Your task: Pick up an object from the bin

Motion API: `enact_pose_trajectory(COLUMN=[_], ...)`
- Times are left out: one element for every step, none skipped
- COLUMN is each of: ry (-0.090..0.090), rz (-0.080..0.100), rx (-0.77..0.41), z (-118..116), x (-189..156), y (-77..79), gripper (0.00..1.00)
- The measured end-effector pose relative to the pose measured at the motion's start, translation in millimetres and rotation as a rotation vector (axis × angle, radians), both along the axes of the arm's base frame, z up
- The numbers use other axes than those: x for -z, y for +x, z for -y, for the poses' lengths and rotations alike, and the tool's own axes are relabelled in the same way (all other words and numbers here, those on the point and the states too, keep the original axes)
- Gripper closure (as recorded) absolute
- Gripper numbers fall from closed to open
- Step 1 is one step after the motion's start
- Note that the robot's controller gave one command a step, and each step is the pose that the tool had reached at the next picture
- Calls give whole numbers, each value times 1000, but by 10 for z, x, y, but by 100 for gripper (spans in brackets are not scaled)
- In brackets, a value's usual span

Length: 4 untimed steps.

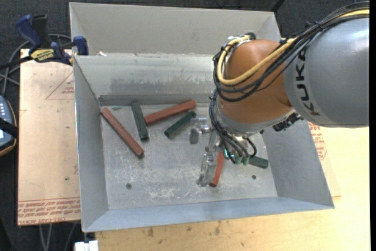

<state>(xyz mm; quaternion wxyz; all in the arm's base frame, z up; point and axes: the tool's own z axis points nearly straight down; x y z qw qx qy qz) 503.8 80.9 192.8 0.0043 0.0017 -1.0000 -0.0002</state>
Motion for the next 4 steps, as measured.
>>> enact_pose_trajectory(ry=[2,4,1,3], rz=[16,20,18,15], rx=[-181,-272,-276,-120], z=[366,-204,335,425], x=[1245,1202,1204,1207], y=[885,1484,1550,1545], gripper=[0,0,0,0])
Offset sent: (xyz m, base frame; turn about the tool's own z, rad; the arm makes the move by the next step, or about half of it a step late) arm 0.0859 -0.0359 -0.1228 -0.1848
